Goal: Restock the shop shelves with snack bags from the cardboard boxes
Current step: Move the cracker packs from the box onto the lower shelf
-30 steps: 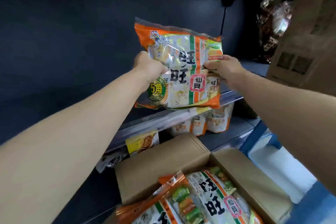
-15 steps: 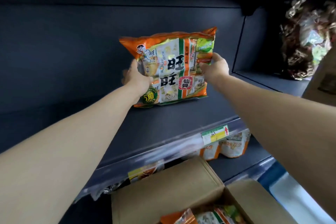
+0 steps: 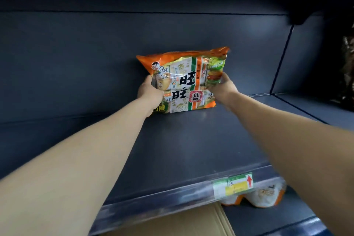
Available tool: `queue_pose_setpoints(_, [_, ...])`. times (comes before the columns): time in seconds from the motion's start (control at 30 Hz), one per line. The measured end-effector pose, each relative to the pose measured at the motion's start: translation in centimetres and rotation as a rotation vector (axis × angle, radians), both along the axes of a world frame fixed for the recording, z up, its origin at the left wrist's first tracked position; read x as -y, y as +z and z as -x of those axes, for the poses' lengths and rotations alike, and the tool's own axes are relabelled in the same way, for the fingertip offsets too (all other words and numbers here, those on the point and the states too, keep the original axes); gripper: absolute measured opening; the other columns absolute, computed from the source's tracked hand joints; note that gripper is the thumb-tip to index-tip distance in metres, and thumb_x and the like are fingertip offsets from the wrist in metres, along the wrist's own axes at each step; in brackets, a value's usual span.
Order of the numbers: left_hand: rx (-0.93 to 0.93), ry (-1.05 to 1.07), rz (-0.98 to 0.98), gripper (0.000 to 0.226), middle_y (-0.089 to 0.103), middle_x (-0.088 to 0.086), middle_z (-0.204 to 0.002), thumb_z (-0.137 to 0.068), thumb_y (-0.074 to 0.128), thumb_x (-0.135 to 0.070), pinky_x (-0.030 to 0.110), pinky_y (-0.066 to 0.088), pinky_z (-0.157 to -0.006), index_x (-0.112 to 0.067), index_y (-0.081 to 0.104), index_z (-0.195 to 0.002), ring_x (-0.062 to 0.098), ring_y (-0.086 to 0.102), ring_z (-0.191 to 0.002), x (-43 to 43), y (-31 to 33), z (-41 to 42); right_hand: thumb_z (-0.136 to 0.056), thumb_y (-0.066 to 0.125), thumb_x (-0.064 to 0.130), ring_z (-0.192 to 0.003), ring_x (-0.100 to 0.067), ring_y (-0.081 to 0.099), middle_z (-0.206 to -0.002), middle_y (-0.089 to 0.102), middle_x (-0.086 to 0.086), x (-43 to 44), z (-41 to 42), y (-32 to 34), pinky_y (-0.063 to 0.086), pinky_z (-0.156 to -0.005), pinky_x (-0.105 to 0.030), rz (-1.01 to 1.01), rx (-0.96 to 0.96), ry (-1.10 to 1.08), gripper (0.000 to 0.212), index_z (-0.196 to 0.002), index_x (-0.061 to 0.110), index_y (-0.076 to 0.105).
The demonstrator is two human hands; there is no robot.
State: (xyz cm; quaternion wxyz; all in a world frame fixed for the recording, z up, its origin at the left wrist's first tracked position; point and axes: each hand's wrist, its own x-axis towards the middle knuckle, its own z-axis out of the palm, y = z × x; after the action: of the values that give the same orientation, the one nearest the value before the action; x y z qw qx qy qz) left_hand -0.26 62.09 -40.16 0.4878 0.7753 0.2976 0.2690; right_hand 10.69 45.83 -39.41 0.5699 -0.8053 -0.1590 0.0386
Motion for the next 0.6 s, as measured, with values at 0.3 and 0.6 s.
queue_pose_setpoints(0.3, [-0.139,0.081,-0.024,0.064,0.037,0.009,-0.149,-0.095,0.049,-0.006,0.036,0.041,-0.101,-0.013,0.019,-0.150,0.029,0.043,-0.132,0.9,0.4,1.4,-0.093,0.051,0.008,-0.117,-0.023,0.056,-0.136,0.052,-0.003,1.2,2.1,-0.4,0.046,-0.088,-0.028,0.174,0.001,0.085,0.050,-0.142,0.015,0.042])
queue_pose_setpoints(0.6, [-0.092,-0.224,-0.129,0.024,0.060,0.006,-0.102,-0.088,0.048,-0.003,0.034,0.053,-0.077,-0.020,0.061,-0.099,0.026,0.057,-0.084,5.9,1.1,8.8,-0.086,0.058,0.002,-0.062,-0.009,0.048,-0.074,0.059,-0.001,6.2,11.9,-0.6,0.040,-0.059,-0.023,0.235,0.071,0.071,0.015,-0.082,0.013,0.068])
